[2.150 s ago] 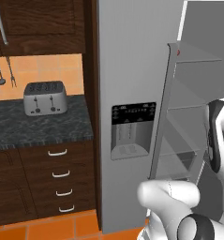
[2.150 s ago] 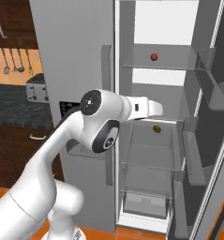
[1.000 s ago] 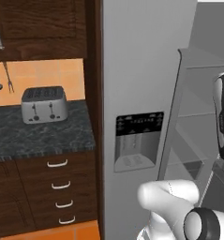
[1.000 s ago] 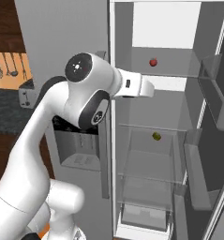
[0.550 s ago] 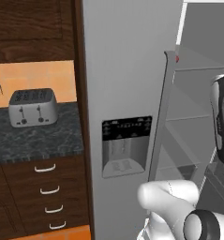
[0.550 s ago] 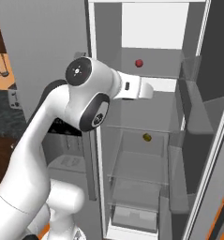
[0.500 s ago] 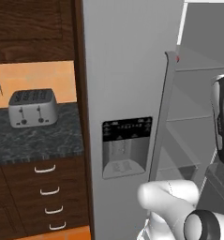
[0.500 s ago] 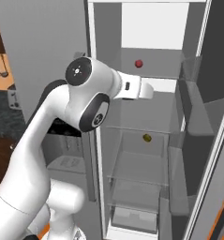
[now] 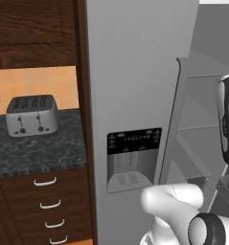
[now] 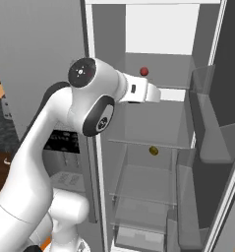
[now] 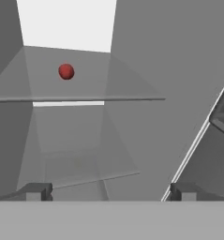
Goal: Take the strawberry from the fridge and place it on top of the pancake, located on the dining counter.
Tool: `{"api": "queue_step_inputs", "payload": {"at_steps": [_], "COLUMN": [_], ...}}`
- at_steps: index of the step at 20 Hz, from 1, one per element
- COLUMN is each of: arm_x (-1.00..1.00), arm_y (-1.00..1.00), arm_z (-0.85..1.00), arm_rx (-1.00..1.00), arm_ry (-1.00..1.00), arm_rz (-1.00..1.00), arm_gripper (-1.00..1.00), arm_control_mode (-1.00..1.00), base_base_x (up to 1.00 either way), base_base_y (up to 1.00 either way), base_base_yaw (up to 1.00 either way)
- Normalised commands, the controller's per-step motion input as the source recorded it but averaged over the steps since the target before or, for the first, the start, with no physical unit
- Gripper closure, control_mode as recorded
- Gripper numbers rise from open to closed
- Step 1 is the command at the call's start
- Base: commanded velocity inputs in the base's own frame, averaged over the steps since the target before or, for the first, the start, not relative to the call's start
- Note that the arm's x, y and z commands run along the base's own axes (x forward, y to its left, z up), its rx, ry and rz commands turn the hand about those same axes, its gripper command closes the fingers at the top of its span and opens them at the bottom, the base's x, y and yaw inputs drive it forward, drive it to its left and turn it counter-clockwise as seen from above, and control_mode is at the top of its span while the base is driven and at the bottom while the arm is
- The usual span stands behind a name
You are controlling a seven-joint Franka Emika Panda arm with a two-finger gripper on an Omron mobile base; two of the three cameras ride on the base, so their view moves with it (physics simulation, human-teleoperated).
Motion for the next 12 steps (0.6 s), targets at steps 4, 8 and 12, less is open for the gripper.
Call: {"api": "queue_step_inputs", "payload": {"at_steps": [4,8,12], "arm_x": [0.0,0.14,0.92], "arm_y": [0.0,-0.05,-0.13], "arm_z": [0.0,0.0,0.0], "arm_rx": [0.0,0.02,0.08], "arm_ry": [0.0,-0.05,-0.1], "arm_rz": [0.0,0.05,0.29], "arm_gripper": [-1.0,-1.0,-1.0], "arm_control_mode": [1.0,-1.0,-1.0], "base_base_x": [0.22,0.28,0.0], "base_base_y": [-0.23,-0.12,0.0], "base_base_yaw": [0.03,0.05,0.0]}}
